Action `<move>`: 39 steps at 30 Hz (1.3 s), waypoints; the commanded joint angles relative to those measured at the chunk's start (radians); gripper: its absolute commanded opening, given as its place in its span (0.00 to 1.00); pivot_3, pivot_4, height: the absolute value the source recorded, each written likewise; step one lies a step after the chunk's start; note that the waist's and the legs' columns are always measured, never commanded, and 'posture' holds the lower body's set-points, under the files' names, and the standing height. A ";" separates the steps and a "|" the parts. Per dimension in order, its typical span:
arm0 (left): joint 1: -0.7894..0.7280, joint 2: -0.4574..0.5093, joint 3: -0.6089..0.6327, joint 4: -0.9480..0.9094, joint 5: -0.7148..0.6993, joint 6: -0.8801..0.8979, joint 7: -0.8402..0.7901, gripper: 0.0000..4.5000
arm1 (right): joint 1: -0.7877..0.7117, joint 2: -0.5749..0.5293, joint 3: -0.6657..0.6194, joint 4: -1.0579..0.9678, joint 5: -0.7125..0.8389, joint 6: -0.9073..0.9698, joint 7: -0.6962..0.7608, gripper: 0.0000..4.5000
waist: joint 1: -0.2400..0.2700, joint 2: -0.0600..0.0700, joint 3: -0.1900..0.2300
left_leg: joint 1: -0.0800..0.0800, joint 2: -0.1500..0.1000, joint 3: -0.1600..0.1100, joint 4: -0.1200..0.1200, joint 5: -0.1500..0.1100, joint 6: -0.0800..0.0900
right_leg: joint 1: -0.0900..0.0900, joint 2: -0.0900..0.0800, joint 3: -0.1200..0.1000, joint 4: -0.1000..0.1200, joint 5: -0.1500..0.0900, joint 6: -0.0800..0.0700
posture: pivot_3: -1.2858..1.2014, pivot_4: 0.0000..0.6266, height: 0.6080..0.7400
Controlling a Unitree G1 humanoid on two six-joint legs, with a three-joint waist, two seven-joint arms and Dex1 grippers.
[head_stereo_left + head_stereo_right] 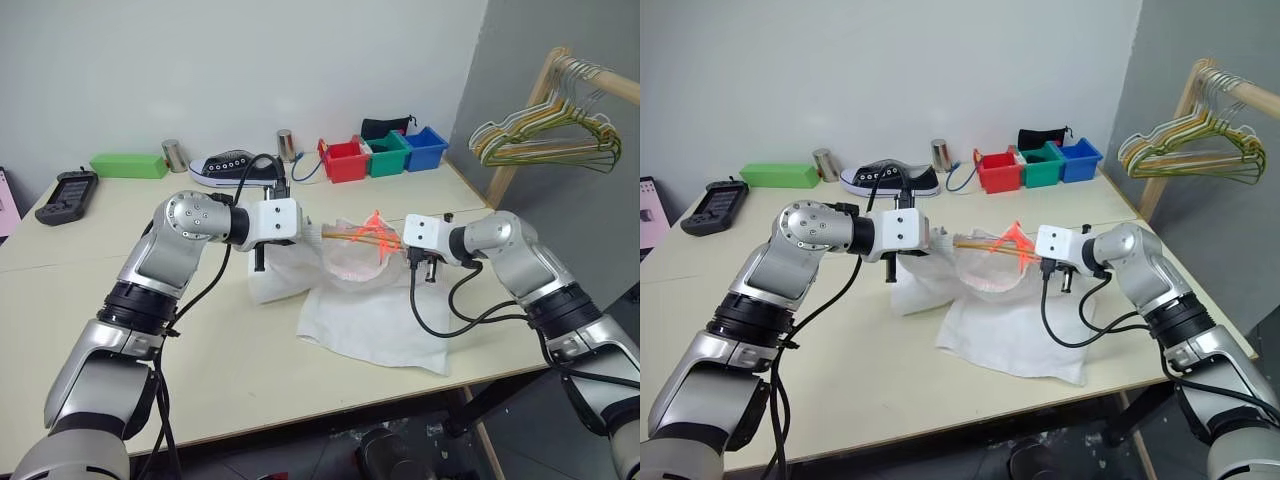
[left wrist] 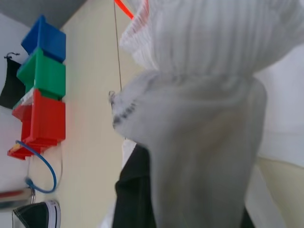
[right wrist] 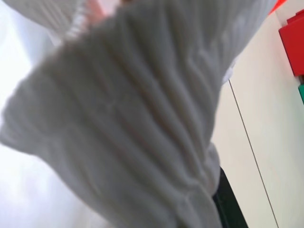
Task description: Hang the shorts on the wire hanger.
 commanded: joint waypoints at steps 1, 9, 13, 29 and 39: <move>-0.076 0.005 0.076 -0.009 -0.083 -0.017 -0.036 0.32 | -0.017 -0.023 -0.043 0.011 -0.012 -0.019 -0.002 0.00 | 0.000 0.000 0.000 | 0.000 0.000 0.000 0.000 0.000 0.000 | 0.000 0.000 0.000 0.000 0.000 0.000 | 0.42 0.00 1.00; -0.109 0.061 0.110 -0.039 -0.162 0.055 -0.142 0.68 | -0.009 -0.004 -0.055 0.026 -0.005 0.005 -0.016 0.00 | -0.005 0.000 0.000 | 0.002 0.000 0.001 -0.001 0.000 0.000 | 0.000 0.000 0.001 0.000 0.000 0.000 | 0.42 0.00 1.00; -0.117 0.102 0.118 -0.023 -0.156 0.050 -0.159 0.85 | 0.003 0.002 -0.072 0.018 0.012 0.040 -0.014 0.00 | -0.002 0.000 0.000 | 0.001 0.000 0.001 -0.001 0.000 0.000 | 0.000 0.000 0.001 0.000 0.000 0.000 | 0.42 0.00 1.00; 0.040 -0.099 0.255 -0.278 -0.315 0.337 0.166 1.00 | 0.297 0.074 -0.376 -0.491 0.200 0.786 -0.154 0.00 | 0.008 0.000 -0.002 | 0.001 0.001 0.000 0.000 0.000 0.000 | 0.002 0.000 0.000 0.000 0.000 0.000 | 0.40 0.00 1.00; 0.099 -0.411 0.155 -0.411 -0.345 0.426 0.389 1.00 | 0.459 0.153 -0.668 -0.704 0.163 1.170 -0.450 0.00 | -0.005 0.001 -0.006 | 0.001 -0.001 0.000 0.001 0.000 0.000 | 0.005 0.000 0.001 -0.003 0.000 0.001 | 0.37 0.00 1.00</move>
